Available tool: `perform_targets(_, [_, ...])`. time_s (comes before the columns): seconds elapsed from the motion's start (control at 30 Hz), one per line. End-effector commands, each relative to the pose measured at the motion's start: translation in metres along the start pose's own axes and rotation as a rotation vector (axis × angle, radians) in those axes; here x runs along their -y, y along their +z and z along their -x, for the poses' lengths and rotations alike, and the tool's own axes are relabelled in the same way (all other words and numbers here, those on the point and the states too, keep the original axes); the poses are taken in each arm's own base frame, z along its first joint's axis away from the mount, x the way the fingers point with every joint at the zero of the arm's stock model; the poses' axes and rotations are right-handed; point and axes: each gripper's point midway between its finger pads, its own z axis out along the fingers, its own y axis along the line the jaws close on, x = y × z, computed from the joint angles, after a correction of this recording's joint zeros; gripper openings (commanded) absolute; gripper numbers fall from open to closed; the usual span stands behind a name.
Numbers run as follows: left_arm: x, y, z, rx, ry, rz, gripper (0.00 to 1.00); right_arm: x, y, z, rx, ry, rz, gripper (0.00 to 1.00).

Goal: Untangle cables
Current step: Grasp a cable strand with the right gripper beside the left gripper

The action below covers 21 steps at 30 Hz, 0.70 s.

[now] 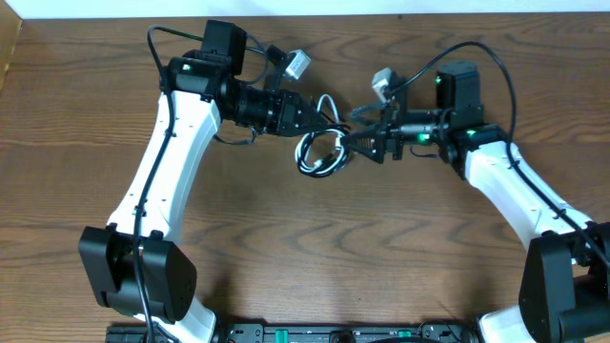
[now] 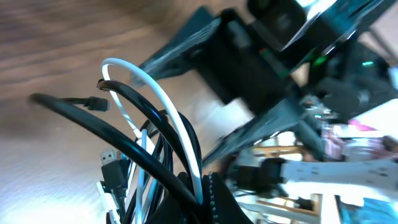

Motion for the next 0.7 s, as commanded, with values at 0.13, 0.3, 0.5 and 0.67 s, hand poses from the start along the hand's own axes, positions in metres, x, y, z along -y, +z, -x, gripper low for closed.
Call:
perform_targets(0.13, [0.027, 0.006, -0.003, -0.018, -0.06, -0.122, 0.07, -0.021, 0.017, 0.002, -0.011, -0.108, 0.081, 0.6])
perform_targets(0.3, [0.029, 0.012, -0.005, -0.032, -0.049, -0.115, 0.08, -0.017, 0.021, 0.0, -0.022, -0.094, 0.046, 0.25])
perform_targets(0.5, [-0.023, 0.009, -0.004, -0.017, -0.148, 0.191, 0.08, 0.002, 0.012, 0.001, -0.014, 0.103, -0.041, 0.02])
perform_targets(0.67, [-0.078, -0.011, 0.006, 0.082, -0.273, 0.526, 0.07, 0.011, 0.002, -0.004, -0.018, 0.262, -0.08, 0.01])
